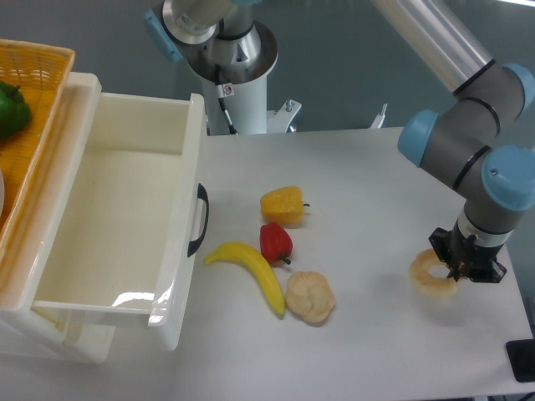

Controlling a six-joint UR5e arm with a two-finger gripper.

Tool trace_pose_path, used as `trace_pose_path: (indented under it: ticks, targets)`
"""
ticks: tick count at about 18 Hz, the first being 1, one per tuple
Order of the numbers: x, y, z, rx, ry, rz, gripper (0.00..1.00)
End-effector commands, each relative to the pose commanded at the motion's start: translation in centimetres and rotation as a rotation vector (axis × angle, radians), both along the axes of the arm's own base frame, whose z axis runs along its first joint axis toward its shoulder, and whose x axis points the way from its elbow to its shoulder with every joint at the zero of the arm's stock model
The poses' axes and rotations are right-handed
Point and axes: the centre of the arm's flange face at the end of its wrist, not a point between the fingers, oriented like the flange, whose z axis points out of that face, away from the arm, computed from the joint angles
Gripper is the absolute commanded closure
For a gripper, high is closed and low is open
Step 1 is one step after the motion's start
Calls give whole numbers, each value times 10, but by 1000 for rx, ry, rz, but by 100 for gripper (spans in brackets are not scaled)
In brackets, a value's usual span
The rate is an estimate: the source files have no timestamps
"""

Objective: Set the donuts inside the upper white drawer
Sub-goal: 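Lift the grasped ring donut off the table with the gripper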

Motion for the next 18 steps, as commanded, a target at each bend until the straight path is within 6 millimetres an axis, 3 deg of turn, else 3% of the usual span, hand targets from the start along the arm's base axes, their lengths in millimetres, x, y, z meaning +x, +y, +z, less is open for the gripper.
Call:
trace_pose_path:
  ticks: [4,10,18]
  targets:
    - [3,4,1,-2,2,-4,100]
    - [16,17,23,-26,39,-23,100]
    - [85,21,76,70,-72,214,100]
